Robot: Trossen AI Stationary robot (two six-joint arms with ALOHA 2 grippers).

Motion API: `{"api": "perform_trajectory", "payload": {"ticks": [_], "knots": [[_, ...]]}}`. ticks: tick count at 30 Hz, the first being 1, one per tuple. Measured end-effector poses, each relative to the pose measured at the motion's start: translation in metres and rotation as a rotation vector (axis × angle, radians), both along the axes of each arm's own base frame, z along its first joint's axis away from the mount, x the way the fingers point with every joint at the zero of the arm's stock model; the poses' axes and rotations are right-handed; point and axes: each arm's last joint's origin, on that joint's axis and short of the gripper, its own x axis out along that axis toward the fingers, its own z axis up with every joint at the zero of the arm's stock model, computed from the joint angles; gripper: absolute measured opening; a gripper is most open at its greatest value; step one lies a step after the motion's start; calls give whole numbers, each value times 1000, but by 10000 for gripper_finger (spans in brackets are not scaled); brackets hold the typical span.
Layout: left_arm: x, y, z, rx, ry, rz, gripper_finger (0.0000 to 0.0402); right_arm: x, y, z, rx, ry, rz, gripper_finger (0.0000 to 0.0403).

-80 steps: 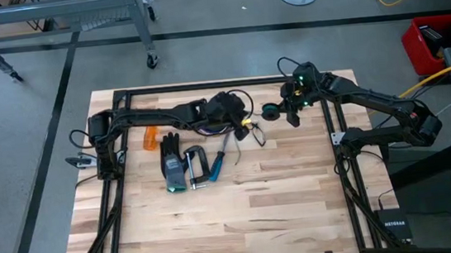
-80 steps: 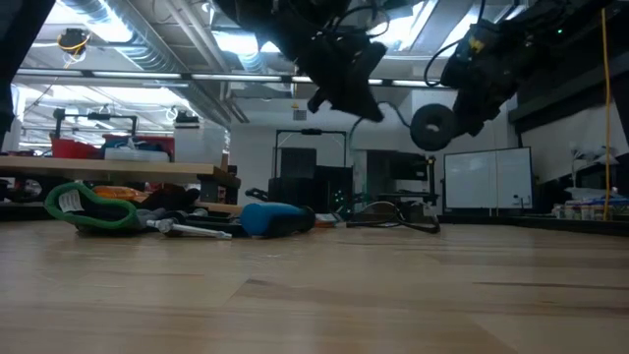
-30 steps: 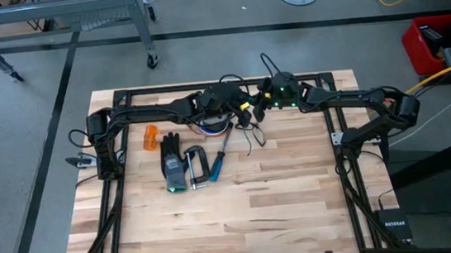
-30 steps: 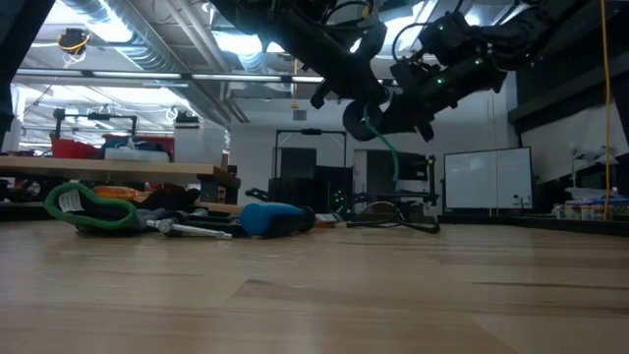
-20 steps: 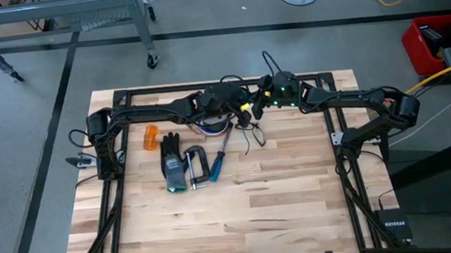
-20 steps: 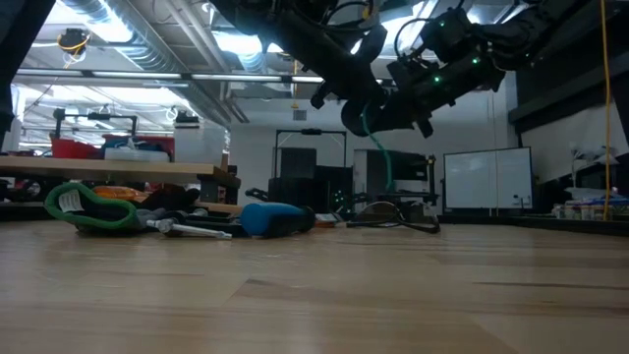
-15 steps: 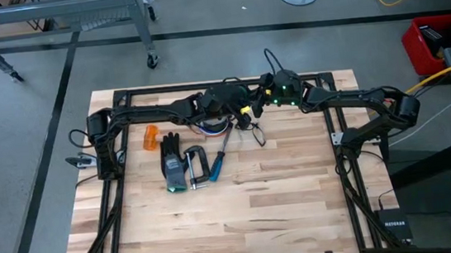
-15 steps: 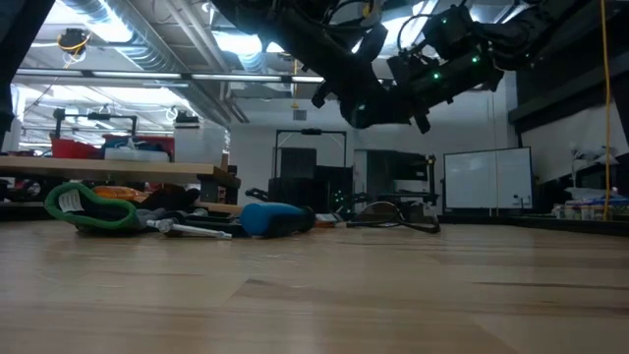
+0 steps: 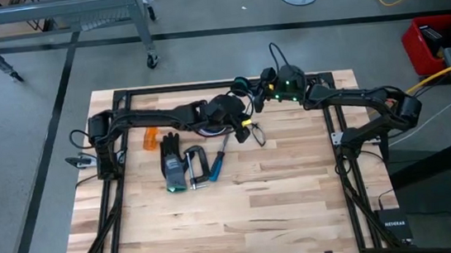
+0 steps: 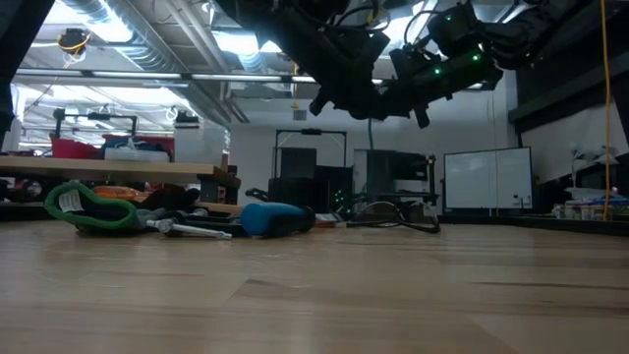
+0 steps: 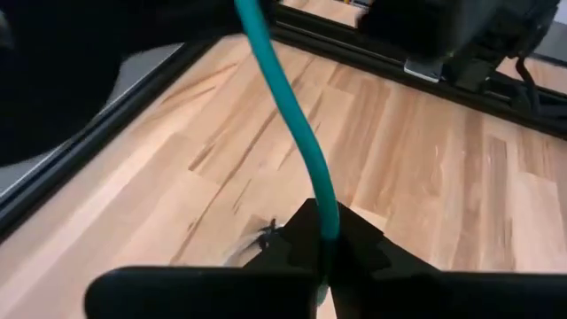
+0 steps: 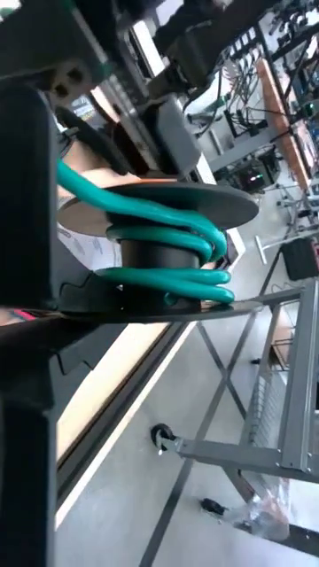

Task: Coil cords
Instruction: Coil the wire in the cable spool

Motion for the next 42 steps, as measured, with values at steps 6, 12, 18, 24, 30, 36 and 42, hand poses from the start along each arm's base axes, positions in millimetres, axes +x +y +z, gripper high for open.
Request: {"api": "perform_trajectory", "payload": {"ticks": [6,12,18,24,30,36,42], "knots": [[0,-1,0,5,3,-2,3,-9,-7,6,2,-22,10,2],[-1,0,0,12,16,9,2,-22,-13,18,-10,-66,33,2],[-3,2,-3,33,59,52,1,-35,-14,29,-10,-113,131,2],[-7,2,-7,28,119,58,1,-49,-11,29,72,-67,235,2],[-10,1,-11,51,180,33,1,-56,0,17,176,34,405,2],[-12,3,-12,65,201,25,1,-61,7,6,269,103,502,2],[-13,11,-12,64,198,44,1,-67,11,-5,296,220,456,2]]}}
